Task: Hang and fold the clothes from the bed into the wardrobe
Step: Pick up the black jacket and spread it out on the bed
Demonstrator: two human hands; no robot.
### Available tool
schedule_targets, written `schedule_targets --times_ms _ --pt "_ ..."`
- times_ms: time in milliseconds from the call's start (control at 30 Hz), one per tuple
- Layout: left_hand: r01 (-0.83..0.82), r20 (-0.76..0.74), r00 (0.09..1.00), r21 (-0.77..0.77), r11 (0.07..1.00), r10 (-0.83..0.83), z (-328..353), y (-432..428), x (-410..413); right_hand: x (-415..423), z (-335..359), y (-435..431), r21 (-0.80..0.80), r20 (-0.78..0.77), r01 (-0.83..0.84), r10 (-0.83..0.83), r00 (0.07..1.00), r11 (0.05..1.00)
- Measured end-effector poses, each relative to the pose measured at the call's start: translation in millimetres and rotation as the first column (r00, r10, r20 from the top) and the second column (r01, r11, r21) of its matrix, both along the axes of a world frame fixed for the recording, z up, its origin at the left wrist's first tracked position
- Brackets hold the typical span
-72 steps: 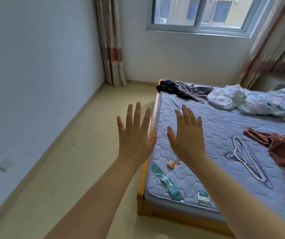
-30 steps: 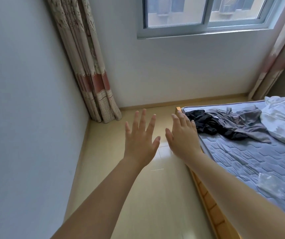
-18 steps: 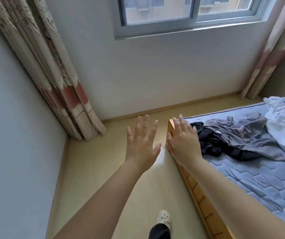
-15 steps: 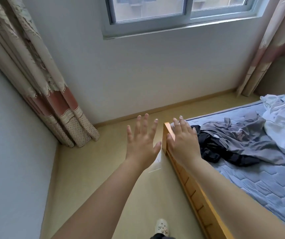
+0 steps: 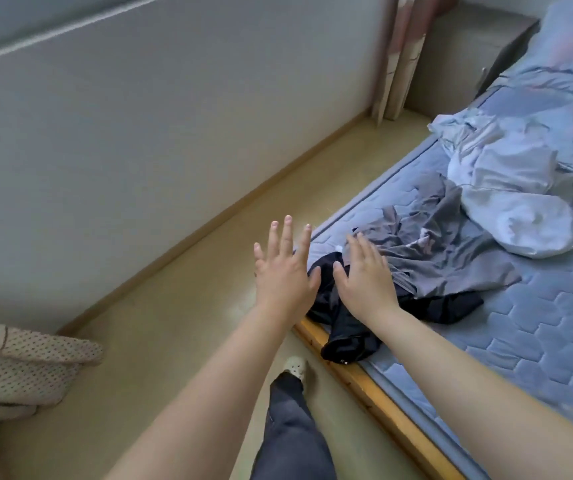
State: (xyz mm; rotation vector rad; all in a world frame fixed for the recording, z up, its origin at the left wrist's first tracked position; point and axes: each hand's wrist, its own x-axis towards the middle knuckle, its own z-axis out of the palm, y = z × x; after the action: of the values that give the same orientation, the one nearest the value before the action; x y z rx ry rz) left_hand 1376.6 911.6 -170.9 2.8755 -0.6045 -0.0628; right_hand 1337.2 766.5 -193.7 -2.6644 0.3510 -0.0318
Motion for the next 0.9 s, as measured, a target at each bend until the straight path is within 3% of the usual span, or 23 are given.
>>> schedule_targets --times_ms 333,467,600,700,800,900 --pt "0.302 -0.244 0.925 0.012 0.953 -0.29 -105.1 -89.0 174.9 119.9 -111.9 -65.0 0.058 -0.254 0.355 -0.33 0.909 0.933" --pt "0.287 -0.406 0.865 -0.082 0.954 -0.295 -181.2 -125.8 185.1 131.6 -184.7 -95.2 0.004 -0.326 0.413 -0.389 0.862 0.911" --pt "0.312 -0.573 0.783 0.023 0.95 -0.243 -264.8 -137.0 165.1 111.0 -255.6 -111.4 -0.055 -0.46 0.477 -0.446 0.767 0.877" --pt "0.144 -0.636 0.771 0.134 0.98 -0.027 -314.3 -145.9 159.5 88.9 -293.9 -118.2 -0.072 -0.511 0.646 -0.585 0.63 0.76" --pt "0.018 -0.698 0.712 0.117 0.993 0.07 -349.5 -154.4 159.1 70.7 -323.8 -122.8 -0.008 -0.565 0.854 -0.707 0.425 0.52" --pt "-0.191 -0.906 0.417 -0.163 0.968 -0.07 -373.2 -159.3 157.6 63.4 -348.3 -128.8 0.121 -0.673 0.951 -0.681 0.288 0.283"
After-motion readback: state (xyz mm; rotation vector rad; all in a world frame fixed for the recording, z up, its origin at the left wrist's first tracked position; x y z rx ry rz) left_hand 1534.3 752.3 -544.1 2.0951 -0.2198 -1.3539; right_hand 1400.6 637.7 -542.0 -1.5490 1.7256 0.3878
